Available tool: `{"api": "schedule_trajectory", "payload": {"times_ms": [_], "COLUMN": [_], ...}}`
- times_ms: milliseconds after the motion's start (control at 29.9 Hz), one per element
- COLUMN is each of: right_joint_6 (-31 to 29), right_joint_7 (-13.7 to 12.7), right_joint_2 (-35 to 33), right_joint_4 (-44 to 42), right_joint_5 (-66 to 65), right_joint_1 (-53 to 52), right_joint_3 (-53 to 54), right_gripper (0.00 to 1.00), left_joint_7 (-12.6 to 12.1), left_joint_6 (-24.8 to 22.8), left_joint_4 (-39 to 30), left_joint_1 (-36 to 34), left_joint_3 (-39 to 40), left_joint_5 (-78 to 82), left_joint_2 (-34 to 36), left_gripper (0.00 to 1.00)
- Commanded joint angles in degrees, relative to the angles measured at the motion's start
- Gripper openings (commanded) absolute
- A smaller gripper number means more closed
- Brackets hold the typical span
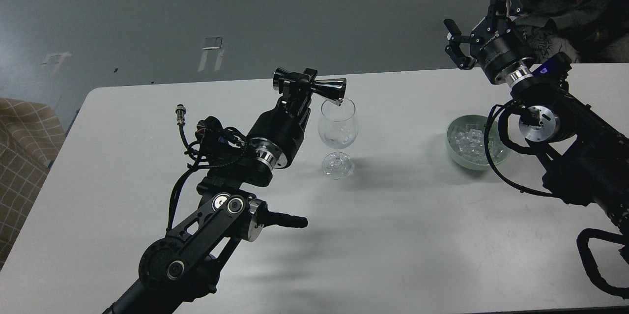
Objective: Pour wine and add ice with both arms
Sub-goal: 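Tilt the jigger over the wine glass rim with the left gripper, then turn the jigger upright and lower it back toward the table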
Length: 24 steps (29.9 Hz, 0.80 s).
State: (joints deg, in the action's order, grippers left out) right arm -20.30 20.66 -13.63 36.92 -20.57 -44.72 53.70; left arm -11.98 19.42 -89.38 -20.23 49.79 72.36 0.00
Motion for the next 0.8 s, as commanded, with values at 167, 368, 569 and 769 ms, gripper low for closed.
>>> {"api": "schedule_trajectory", "payload": {"times_ms": [167, 368, 569, 769], "right_joint_6": [0.00, 0.00, 0.00, 0.00], "right_joint_7": [0.00, 0.00, 0.00, 0.00], "right_joint_2": [0.00, 0.00, 0.00, 0.00], "right_joint_4": [0.00, 0.00, 0.00, 0.17], "right_joint_5": [0.00, 0.00, 0.00, 0.00], "right_joint_1": [0.07, 0.07, 0.07, 0.51], "right_joint_3": [-0.08, -0.08, -0.08, -0.08], "right_gripper": [1.00, 1.00, 1.00, 1.00], "left_joint_7": [-0.06, -3.04, -2.52, -2.34], "left_joint_6": [-0.17, 0.88, 1.59, -3.33], "left_joint_4": [0.00, -2.80, -5.01, -5.10], "left_joint_1": [-1.12, -1.04, 0.28, 5.90], "left_joint_3": [-0.57, 4.25, 16.73, 31.59], "left_joint_5": [9.21, -9.17, -34.19, -51.07], "left_joint_2": [0.00, 0.00, 0.00, 0.00], "left_gripper": [0.00, 0.00, 0.00, 0.00]}}
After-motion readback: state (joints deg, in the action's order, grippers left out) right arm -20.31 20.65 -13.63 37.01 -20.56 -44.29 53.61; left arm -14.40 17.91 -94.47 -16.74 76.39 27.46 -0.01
